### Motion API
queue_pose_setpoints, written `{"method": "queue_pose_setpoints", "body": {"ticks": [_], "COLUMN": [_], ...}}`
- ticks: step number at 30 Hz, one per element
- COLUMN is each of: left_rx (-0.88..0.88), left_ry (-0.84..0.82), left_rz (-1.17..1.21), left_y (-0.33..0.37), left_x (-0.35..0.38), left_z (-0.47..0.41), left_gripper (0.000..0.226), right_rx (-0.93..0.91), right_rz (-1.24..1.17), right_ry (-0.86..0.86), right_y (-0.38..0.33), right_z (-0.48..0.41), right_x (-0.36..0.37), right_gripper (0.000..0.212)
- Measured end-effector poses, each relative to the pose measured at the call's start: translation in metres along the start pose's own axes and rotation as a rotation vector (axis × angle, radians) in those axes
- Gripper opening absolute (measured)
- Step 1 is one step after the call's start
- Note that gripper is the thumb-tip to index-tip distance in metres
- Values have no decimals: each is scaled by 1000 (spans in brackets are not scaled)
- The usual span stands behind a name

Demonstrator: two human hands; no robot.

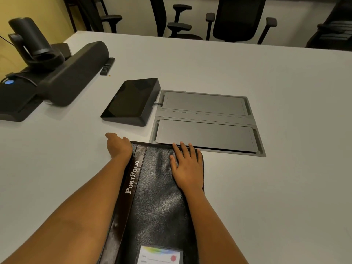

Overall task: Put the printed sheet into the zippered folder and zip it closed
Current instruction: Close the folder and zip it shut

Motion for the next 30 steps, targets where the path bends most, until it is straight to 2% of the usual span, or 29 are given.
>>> {"method": "queue_pose_setpoints", "body": {"ticks": [8,12,19,27,30], "left_rx": [502,686,716,809,814], "left_ry": [-195,-250,-342,-360,-379], "left_rz": [-155,-381,-662,-730,-750], "left_y": [-20,-29,-58,-93,-95], "left_x": [-5,-6,-14,-53,-78], "left_z": [43,65,109,161,186], "left_gripper": [37,43,60,56,65], "right_rx": [-19,-50,-39,-12,-18], "right_rz": [7,33,39,46,55], "right_ry": [-45,-90,-107,-123,-125], "right_y": [-1,0,0,-6,-10], "right_z": [-1,1,42,115,145], "right_x": [2,1,-6,-13,-15], "right_gripper": [49,51,51,52,53]}}
Point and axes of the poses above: each hand's wrist, its own z-axis away from the middle knuckle, its own x-axis out of the palm, y = z × x, the point moved 5 cm from there along -z, towards the middle knuckle, and after that the axes turned 9 degrees about z, right-handed, at the moved point
